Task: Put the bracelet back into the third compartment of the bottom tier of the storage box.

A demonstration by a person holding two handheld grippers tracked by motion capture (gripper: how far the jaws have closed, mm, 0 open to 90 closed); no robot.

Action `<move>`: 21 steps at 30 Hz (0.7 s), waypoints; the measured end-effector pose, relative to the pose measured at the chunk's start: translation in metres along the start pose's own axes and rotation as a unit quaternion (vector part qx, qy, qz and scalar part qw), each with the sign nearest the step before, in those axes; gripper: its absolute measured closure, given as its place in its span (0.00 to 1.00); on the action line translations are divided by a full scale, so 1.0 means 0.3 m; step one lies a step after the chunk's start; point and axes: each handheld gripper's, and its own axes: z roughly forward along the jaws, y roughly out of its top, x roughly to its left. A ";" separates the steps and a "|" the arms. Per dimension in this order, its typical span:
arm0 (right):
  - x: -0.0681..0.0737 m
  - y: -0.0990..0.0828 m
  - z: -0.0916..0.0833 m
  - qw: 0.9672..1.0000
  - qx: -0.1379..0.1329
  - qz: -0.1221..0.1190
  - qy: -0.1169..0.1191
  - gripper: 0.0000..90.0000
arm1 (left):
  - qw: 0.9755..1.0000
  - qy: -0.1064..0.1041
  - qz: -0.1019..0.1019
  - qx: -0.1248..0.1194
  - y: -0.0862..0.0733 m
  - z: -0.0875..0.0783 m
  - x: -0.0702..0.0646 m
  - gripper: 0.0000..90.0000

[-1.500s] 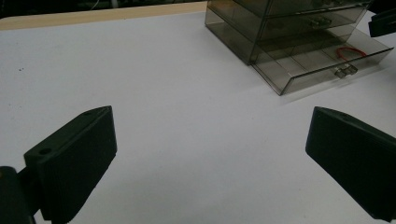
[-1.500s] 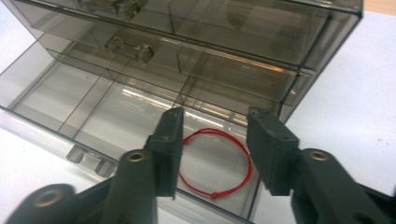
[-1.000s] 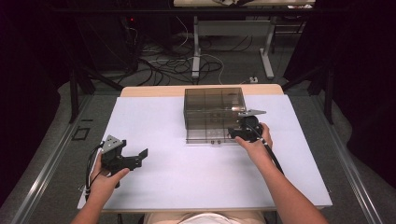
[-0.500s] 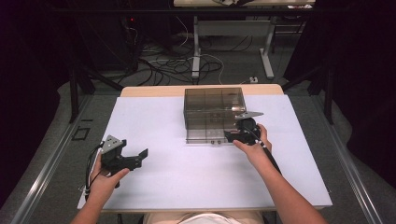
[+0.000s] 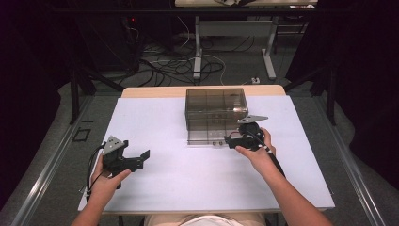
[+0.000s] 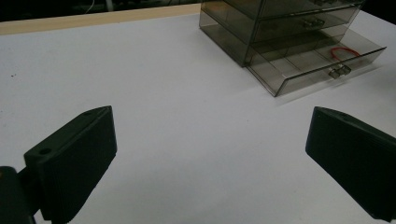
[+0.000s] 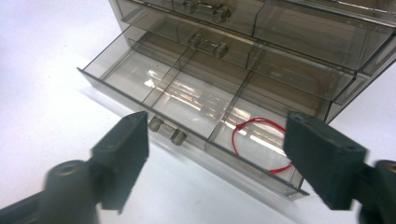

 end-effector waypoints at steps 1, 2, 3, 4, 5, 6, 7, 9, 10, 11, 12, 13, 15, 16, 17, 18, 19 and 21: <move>0.003 -0.003 -0.004 1.000 0.000 -0.001 0.001 0.22 | 1.000 0.000 0.000 0.000 0.000 0.000 0.000 0.02; 0.006 -0.006 -0.008 1.000 0.000 -0.002 0.003 0.21 | 1.000 0.000 -0.001 0.000 0.000 0.000 0.000 0.02; 0.006 -0.008 -0.011 1.000 0.000 -0.007 0.001 0.20 | 1.000 -0.001 -0.002 0.000 0.000 0.000 -0.001 0.02; 0.011 -0.012 -0.017 1.000 0.000 -0.007 0.003 0.19 | 1.000 0.000 -0.002 0.000 0.000 0.000 -0.002 0.02; 0.013 -0.015 -0.021 1.000 -0.001 -0.008 0.004 0.18 | 1.000 0.000 0.001 0.001 0.000 0.000 -0.001 0.02; 0.016 -0.018 -0.026 1.000 -0.002 -0.009 0.004 0.18 | 1.000 0.000 0.000 0.000 0.000 0.000 -0.001 0.02; 0.020 -0.021 -0.030 1.000 -0.002 -0.008 0.005 0.17 | 1.000 0.000 0.000 0.000 0.000 0.000 -0.001 0.02; 0.025 -0.027 -0.040 1.000 -0.004 -0.013 0.004 0.17 | 1.000 0.000 0.000 0.000 0.000 0.000 -0.001 0.02; 0.027 -0.031 -0.044 1.000 -0.006 -0.016 0.004 0.17 | 1.000 0.000 0.000 0.000 0.000 0.000 -0.001 0.02; 0.030 -0.035 -0.049 1.000 -0.007 -0.017 0.004 0.17 | 1.000 0.000 0.003 0.000 0.001 0.000 0.000 0.02; 0.033 -0.038 -0.054 1.000 -0.008 -0.019 0.005 0.17 | 1.000 0.001 0.004 0.000 0.001 0.000 0.000 0.02; 0.036 -0.042 -0.059 1.000 -0.009 -0.021 0.005 0.17 | 1.000 0.000 0.004 -0.001 0.001 0.000 0.000 0.02; 0.043 -0.049 -0.072 1.000 -0.011 -0.019 0.008 0.17 | 1.000 0.001 0.004 0.000 0.001 -0.001 0.000 0.02; 0.044 -0.052 -0.078 1.000 -0.013 -0.022 0.008 0.17 | 1.000 0.000 0.000 0.000 0.000 0.000 -0.002 0.02; 0.047 -0.055 -0.086 1.000 -0.015 -0.018 0.008 0.17 | 1.000 0.000 -0.001 -0.001 0.000 -0.001 -0.002 0.02; 0.048 -0.058 -0.093 1.000 -0.017 -0.018 0.009 0.16 | 1.000 0.000 -0.001 -0.001 0.000 -0.001 -0.002 0.02; 0.047 -0.063 -0.103 1.000 -0.020 -0.016 0.009 0.16 | 1.000 0.000 -0.001 -0.001 0.000 -0.001 -0.002 0.02; 0.046 -0.071 -0.116 1.000 -0.022 -0.016 0.010 0.15 | 1.000 0.000 -0.002 -0.002 0.000 0.000 -0.003 0.02</move>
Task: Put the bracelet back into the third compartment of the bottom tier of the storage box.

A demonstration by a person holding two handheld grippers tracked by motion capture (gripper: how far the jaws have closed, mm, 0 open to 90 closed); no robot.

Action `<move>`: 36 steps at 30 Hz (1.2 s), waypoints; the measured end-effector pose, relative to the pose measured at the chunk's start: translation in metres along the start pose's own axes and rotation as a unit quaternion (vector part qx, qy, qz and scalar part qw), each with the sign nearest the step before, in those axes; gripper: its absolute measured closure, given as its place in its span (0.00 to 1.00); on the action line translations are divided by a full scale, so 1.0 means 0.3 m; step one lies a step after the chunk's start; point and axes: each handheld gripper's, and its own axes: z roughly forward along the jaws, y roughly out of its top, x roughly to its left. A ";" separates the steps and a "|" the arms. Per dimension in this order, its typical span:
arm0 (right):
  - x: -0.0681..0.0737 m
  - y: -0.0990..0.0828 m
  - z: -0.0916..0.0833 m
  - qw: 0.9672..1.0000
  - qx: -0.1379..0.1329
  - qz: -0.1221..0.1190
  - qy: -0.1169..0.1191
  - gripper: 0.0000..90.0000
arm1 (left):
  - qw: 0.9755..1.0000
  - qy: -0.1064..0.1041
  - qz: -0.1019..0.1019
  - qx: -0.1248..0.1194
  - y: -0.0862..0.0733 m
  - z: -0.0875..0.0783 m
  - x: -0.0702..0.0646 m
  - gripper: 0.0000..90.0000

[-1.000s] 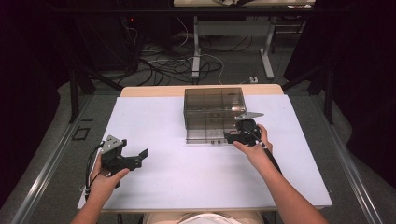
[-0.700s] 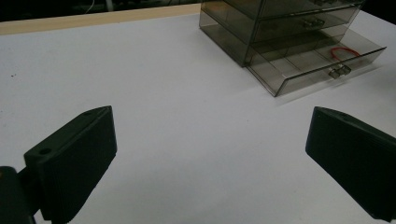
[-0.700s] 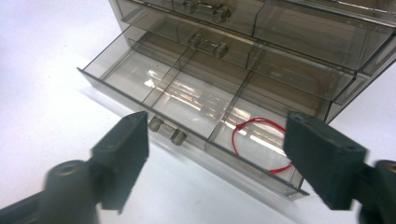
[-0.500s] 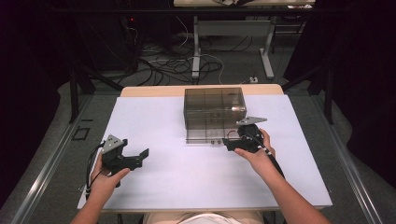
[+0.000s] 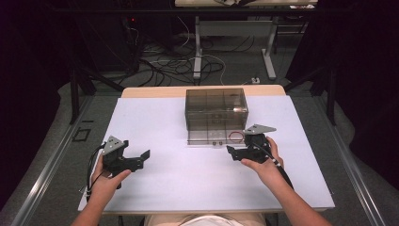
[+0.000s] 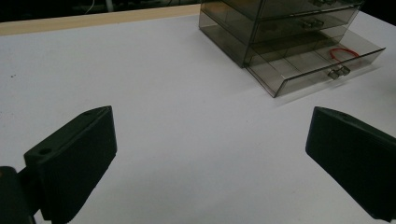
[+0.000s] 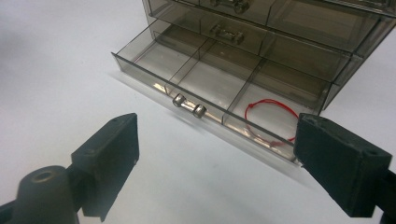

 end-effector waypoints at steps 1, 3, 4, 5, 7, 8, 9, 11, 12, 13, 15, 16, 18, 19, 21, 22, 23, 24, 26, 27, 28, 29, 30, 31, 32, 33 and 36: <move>0.000 -0.003 -0.005 1.000 0.000 0.002 0.000 0.15 | 1.000 0.000 0.004 0.001 0.001 0.000 0.001 0.02; -0.002 -0.010 -0.019 1.000 -0.001 0.003 -0.001 0.14 | 1.000 0.000 0.005 0.000 0.001 0.000 0.001 0.02; -0.005 -0.014 -0.027 1.000 -0.003 0.004 -0.003 0.14 | 1.000 0.000 0.006 0.001 0.001 0.000 0.001 0.02; -0.006 -0.017 -0.033 1.000 -0.004 0.005 -0.004 0.13 | 1.000 0.000 0.005 0.001 0.000 0.000 0.001 0.02; -0.012 -0.025 -0.049 1.000 -0.008 0.009 -0.005 0.12 | 1.000 0.000 0.005 0.001 0.000 0.000 0.001 0.02; -0.016 -0.028 -0.053 1.000 -0.008 0.010 -0.007 0.11 | 1.000 0.001 0.004 0.001 0.000 0.000 0.001 0.02; -0.020 -0.033 -0.062 1.000 -0.011 0.013 -0.006 0.10 | 1.000 0.000 0.000 0.000 -0.001 0.000 -0.001 0.02; -0.026 -0.041 -0.073 1.000 -0.014 0.019 -0.007 0.07 | 1.000 0.000 0.000 0.000 -0.001 0.000 -0.001 0.02; -0.034 -0.051 -0.085 1.000 -0.015 0.021 -0.007 0.05 | 1.000 0.001 0.000 0.001 -0.001 0.000 -0.001 0.02; -0.034 -0.051 -0.085 1.000 -0.015 0.021 -0.007 0.05 | 1.000 0.001 0.000 0.001 -0.001 0.000 -0.001 0.02; -0.042 -0.061 -0.097 0.999 -0.017 0.025 -0.009 0.02 | 1.000 0.001 0.002 0.002 -0.001 0.000 0.000 0.02; -0.047 -0.066 -0.102 0.999 -0.018 0.024 -0.011 0.01 | 1.000 0.000 0.000 0.001 -0.001 0.001 -0.001 0.02; -0.055 -0.077 -0.114 0.999 -0.020 0.033 -0.010 0.00 | 1.000 0.000 0.000 0.001 -0.001 0.001 -0.001 0.02; -0.059 -0.081 -0.117 0.999 -0.020 0.031 -0.012 0.00 | 1.000 0.001 0.000 0.002 -0.002 0.001 -0.002 0.02; -0.069 -0.091 -0.126 0.999 -0.023 0.033 -0.022 0.00 | 1.000 0.001 -0.002 0.001 -0.002 0.001 -0.002 0.02; -0.074 -0.096 -0.128 0.999 -0.025 0.032 -0.025 0.00 | 1.000 0.001 -0.002 0.001 -0.002 0.001 -0.002 0.02; -0.079 -0.101 -0.130 0.999 -0.026 0.032 -0.026 0.00 | 1.000 0.001 -0.003 0.001 -0.002 0.001 -0.002 0.02; -0.083 -0.105 -0.133 0.999 -0.024 0.034 -0.029 0.00 | 1.000 0.001 -0.003 0.000 -0.002 0.000 -0.001 0.02; -0.097 -0.117 -0.137 0.998 -0.026 0.035 -0.034 0.00 | 1.000 0.002 -0.003 0.000 -0.002 0.000 0.000 0.02; -0.101 -0.123 -0.139 0.998 -0.027 0.037 -0.038 0.00 | 1.000 0.002 -0.004 -0.001 -0.002 0.000 -0.001 0.02; -0.105 -0.126 -0.141 0.998 -0.027 0.036 -0.042 0.00 | 1.000 0.002 -0.004 0.000 -0.002 0.000 0.000 0.02; -0.111 -0.132 -0.142 0.998 -0.030 0.039 -0.044 0.00 | 1.000 0.002 -0.004 0.000 -0.002 0.000 0.000 0.02; -0.117 -0.137 -0.143 0.998 -0.033 0.038 -0.046 0.00 | 1.000 0.002 -0.004 0.000 -0.003 0.000 0.000 0.02; -0.122 -0.140 -0.144 0.997 -0.037 0.042 -0.048 0.00 | 1.000 0.002 -0.004 0.000 -0.003 0.000 0.000 0.02; -0.128 -0.145 -0.145 0.997 -0.038 0.046 -0.049 0.00 | 1.000 0.003 -0.004 0.000 -0.003 0.000 0.000 0.02; -0.134 -0.149 -0.145 0.997 -0.042 0.049 -0.053 0.00 | 1.000 0.003 -0.004 0.001 -0.003 0.000 0.000 0.02; -0.150 -0.166 -0.144 0.996 -0.045 0.059 -0.056 0.00 | 1.000 0.003 -0.003 0.001 -0.002 0.000 0.000 0.02</move>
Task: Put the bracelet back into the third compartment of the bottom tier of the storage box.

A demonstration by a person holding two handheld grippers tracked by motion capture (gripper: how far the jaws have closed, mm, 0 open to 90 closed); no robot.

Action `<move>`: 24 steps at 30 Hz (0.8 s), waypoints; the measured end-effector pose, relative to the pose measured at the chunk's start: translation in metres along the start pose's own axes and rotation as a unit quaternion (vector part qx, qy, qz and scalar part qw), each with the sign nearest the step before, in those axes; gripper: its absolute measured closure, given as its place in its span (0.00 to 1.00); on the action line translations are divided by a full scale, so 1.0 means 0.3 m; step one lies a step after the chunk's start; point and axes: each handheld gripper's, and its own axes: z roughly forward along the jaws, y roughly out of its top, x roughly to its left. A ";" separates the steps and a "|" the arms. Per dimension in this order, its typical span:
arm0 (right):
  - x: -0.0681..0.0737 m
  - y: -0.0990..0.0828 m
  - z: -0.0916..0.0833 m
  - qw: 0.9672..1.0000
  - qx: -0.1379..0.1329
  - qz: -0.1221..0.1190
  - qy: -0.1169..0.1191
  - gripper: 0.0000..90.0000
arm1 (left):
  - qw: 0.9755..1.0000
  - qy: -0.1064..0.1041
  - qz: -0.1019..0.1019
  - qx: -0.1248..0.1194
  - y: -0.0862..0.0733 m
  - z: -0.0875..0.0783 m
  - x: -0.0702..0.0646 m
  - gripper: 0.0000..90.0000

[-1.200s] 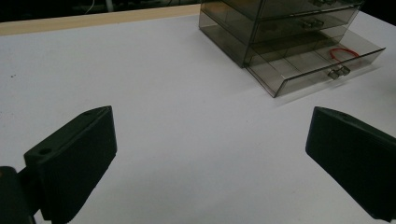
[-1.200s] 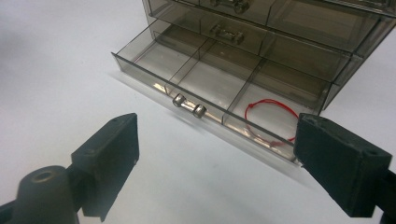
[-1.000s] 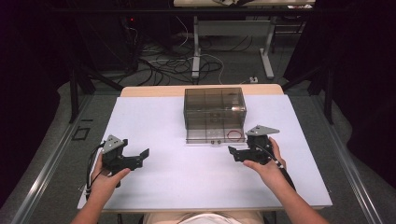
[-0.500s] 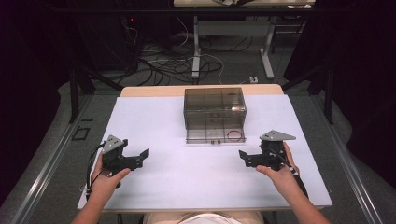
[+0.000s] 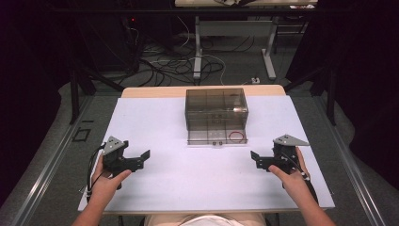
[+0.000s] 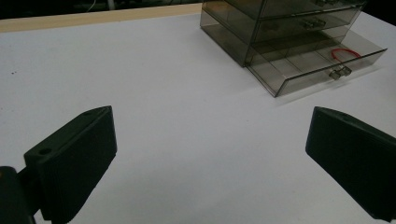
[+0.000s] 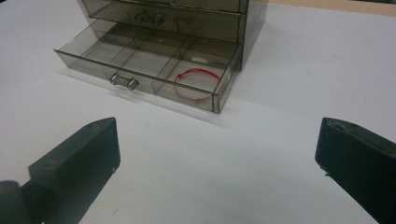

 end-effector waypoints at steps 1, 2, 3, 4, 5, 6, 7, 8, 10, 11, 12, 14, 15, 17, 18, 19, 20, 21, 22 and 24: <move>-0.004 -0.004 0.001 1.000 -0.002 0.003 -0.001 0.00 | 1.000 0.000 0.000 0.000 0.000 0.000 0.000 0.02; -0.013 -0.011 0.001 1.000 -0.002 0.003 -0.002 0.00 | 1.000 0.000 0.000 -0.001 0.000 0.000 0.000 0.02; -0.017 -0.015 0.001 1.000 -0.001 0.006 -0.002 0.00 | 1.000 0.000 0.000 -0.001 0.000 0.000 0.001 0.02; -0.022 -0.022 0.002 1.000 0.000 0.009 -0.005 0.00 | 1.000 0.000 0.000 0.000 0.000 -0.001 0.001 0.02; -0.028 -0.028 0.002 1.000 0.003 0.011 -0.006 0.00 | 1.000 0.000 0.000 0.000 0.001 -0.001 0.001 0.02; -0.035 -0.033 0.003 1.000 0.001 0.010 -0.008 0.00 | 1.000 0.000 0.000 0.000 0.001 -0.002 0.000 0.02; -0.039 -0.038 0.002 1.000 0.003 0.009 -0.010 0.00 | 1.000 0.000 0.001 -0.001 0.001 -0.001 0.001 0.02; -0.044 -0.042 0.000 1.000 0.008 0.012 -0.012 0.00 | 1.000 -0.001 0.000 -0.001 0.001 -0.001 0.001 0.02; -0.053 -0.053 0.001 1.000 0.003 0.016 -0.016 0.00 | 1.000 -0.001 0.001 -0.001 0.001 -0.001 0.001 0.02; -0.060 -0.056 -0.001 1.000 0.002 0.018 -0.017 0.00 | 1.000 -0.003 0.001 0.003 0.002 -0.003 0.001 0.02; -0.064 -0.058 0.000 1.000 0.000 0.020 -0.021 0.00 | 1.000 -0.004 0.001 0.002 0.002 -0.003 0.001 0.02; -0.077 -0.061 -0.002 1.000 0.003 0.020 -0.024 0.00 | 1.000 -0.002 0.001 -0.001 0.001 -0.002 0.000 0.02; -0.084 -0.063 -0.004 0.999 0.004 0.021 -0.028 0.00 | 1.000 -0.002 0.001 0.000 0.001 -0.002 0.001 0.02; -0.096 -0.067 -0.006 0.999 0.004 0.028 -0.029 0.00 | 1.000 -0.001 0.004 0.000 0.002 -0.002 0.001 0.02; -0.101 -0.069 -0.006 0.999 0.006 0.031 -0.032 0.00 | 1.000 -0.002 0.005 0.002 0.002 -0.003 0.002 0.02; -0.107 -0.072 -0.006 0.999 0.006 0.033 -0.036 0.00 | 1.000 -0.003 0.005 0.004 0.003 -0.004 0.002 0.02; -0.110 -0.073 -0.007 0.999 0.006 0.037 -0.034 0.00 | 1.000 -0.003 0.005 0.004 0.003 -0.004 0.002 0.02; -0.116 -0.075 -0.008 0.998 0.007 0.042 -0.037 0.00 | 1.000 -0.003 0.005 0.003 0.003 -0.004 0.003 0.02; -0.118 -0.077 -0.008 0.998 0.007 0.047 -0.037 0.00 | 1.000 -0.003 0.005 0.003 0.003 -0.004 0.003 0.02; -0.128 -0.079 -0.008 0.998 0.005 0.054 -0.037 0.00 | 1.000 -0.004 0.002 0.004 0.002 -0.003 0.002 0.02</move>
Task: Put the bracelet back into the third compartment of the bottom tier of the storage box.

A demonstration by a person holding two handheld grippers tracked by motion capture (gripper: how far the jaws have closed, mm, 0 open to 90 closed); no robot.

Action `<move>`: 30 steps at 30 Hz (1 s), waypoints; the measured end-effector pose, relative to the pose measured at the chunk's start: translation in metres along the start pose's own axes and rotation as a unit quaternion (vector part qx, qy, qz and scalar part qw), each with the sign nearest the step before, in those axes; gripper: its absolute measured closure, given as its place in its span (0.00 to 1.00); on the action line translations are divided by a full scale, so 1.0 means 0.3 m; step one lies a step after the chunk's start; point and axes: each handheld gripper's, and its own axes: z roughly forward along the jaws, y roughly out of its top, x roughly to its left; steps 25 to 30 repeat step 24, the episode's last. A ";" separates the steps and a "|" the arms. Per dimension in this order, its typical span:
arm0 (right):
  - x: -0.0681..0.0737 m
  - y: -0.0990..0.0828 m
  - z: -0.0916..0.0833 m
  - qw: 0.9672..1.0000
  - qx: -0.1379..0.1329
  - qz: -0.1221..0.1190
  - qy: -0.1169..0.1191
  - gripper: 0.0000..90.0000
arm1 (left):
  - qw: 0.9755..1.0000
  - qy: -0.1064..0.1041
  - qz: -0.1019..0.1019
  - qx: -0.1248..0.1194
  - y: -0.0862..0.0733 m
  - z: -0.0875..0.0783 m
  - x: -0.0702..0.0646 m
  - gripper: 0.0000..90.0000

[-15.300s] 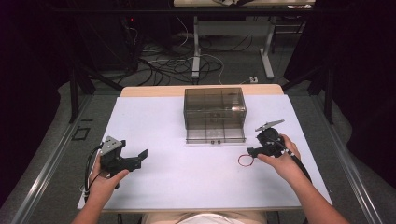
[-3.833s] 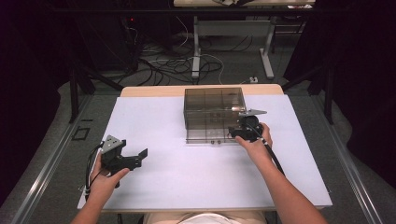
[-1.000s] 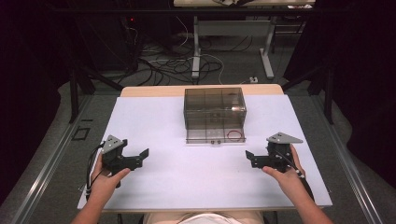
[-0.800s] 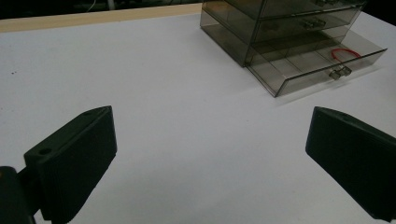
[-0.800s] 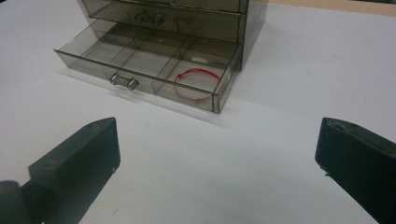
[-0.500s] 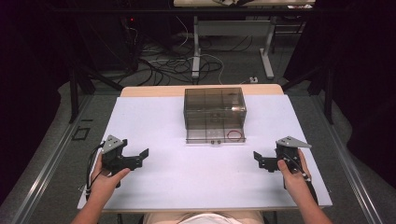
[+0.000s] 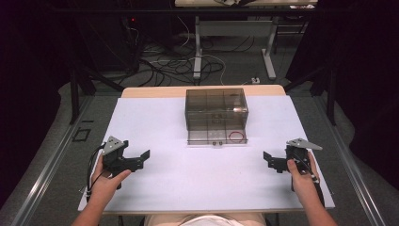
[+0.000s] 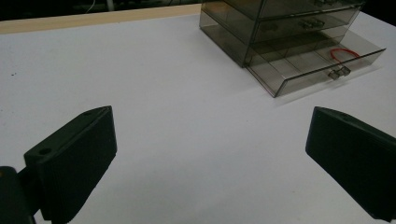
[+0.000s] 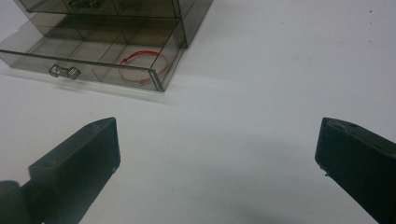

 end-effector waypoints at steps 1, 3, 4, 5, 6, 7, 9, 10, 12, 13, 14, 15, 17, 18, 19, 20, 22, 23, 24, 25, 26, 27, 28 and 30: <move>-0.005 0.000 0.000 1.000 0.000 0.005 0.001 0.00 | 1.000 0.000 0.000 0.000 0.000 0.000 0.000 0.02; -0.013 -0.001 -0.001 1.000 0.004 0.011 -0.002 0.00 | 1.000 0.000 0.000 0.001 0.000 0.002 0.001 0.02; -0.016 -0.002 0.000 1.000 0.001 0.019 0.002 0.00 | 1.000 0.001 0.001 0.001 0.001 0.002 0.001 0.02; -0.023 -0.003 -0.001 1.000 0.001 0.018 0.000 0.00 | 1.000 0.001 0.002 0.000 0.001 0.003 0.002 0.02; -0.025 -0.003 -0.001 1.000 0.002 0.022 -0.004 0.00 | 1.000 0.000 0.001 0.000 0.001 0.003 0.001 0.02; -0.033 -0.004 -0.001 1.000 0.000 0.021 -0.005 0.00 | 1.000 0.001 0.002 0.001 0.001 0.003 0.001 0.02; -0.039 -0.005 -0.002 1.000 0.000 0.030 -0.005 0.00 | 1.000 0.001 0.001 0.002 0.001 0.003 0.000 0.02; -0.043 -0.007 -0.002 0.999 0.000 0.032 -0.006 0.00 | 1.000 0.001 0.001 0.002 0.001 0.003 0.000 0.02; -0.046 -0.010 -0.001 0.999 0.003 0.035 -0.006 0.00 | 1.000 0.001 0.001 0.002 0.001 0.003 0.000 0.02; -0.046 -0.010 -0.001 0.999 0.002 0.037 -0.006 0.00 | 1.000 0.001 0.001 0.002 0.001 0.003 -0.001 0.02; -0.047 -0.011 0.001 0.999 0.000 0.036 -0.007 0.00 | 1.000 0.001 0.001 0.002 0.001 0.003 0.000 0.02; -0.048 -0.011 -0.001 0.999 0.003 0.037 -0.005 0.00 | 1.000 0.001 0.001 0.002 0.001 0.003 0.000 0.02; -0.050 -0.011 -0.001 0.999 0.003 0.035 -0.004 0.00 | 1.000 0.002 0.001 0.001 0.001 0.003 0.001 0.02; -0.051 -0.011 -0.001 0.999 0.004 0.035 -0.001 0.01 | 1.000 0.002 0.001 0.001 0.001 0.003 0.002 0.02; -0.052 -0.012 0.000 0.999 0.003 0.036 0.001 0.01 | 1.000 0.007 0.005 -0.002 0.001 0.005 0.004 0.02; -0.052 -0.013 0.001 0.999 0.005 0.038 -0.002 0.01 | 1.000 0.002 -0.001 0.001 0.001 0.004 0.003 0.02; -0.051 -0.014 0.003 0.999 0.007 0.043 -0.002 0.01 | 1.000 0.006 -0.002 -0.003 0.000 0.006 0.002 0.02; -0.051 -0.014 0.005 0.999 0.007 0.043 -0.001 0.01 | 1.000 0.006 -0.003 -0.003 0.000 0.006 0.002 0.02; -0.052 -0.014 0.005 0.999 0.007 0.043 0.000 0.01 | 1.000 0.006 -0.003 -0.002 0.000 0.006 0.002 0.02; -0.052 -0.014 0.005 0.999 0.007 0.043 0.000 0.01 | 1.000 0.006 -0.003 -0.002 0.000 0.006 0.002 0.02; -0.052 -0.014 0.005 0.999 0.007 0.043 0.000 0.01 | 1.000 0.006 -0.003 -0.002 0.000 0.006 0.002 0.02; -0.052 -0.014 0.005 0.999 0.007 0.043 0.000 0.01 | 1.000 0.006 -0.003 -0.002 0.000 0.006 0.002 0.02; -0.052 -0.014 0.005 0.999 0.007 0.043 0.000 0.01 | 1.000 0.006 -0.003 -0.002 0.000 0.006 0.002 0.02; -0.052 -0.014 0.005 0.999 0.007 0.043 0.000 0.01 | 1.000 0.006 -0.003 -0.002 0.000 0.006 0.002 0.02</move>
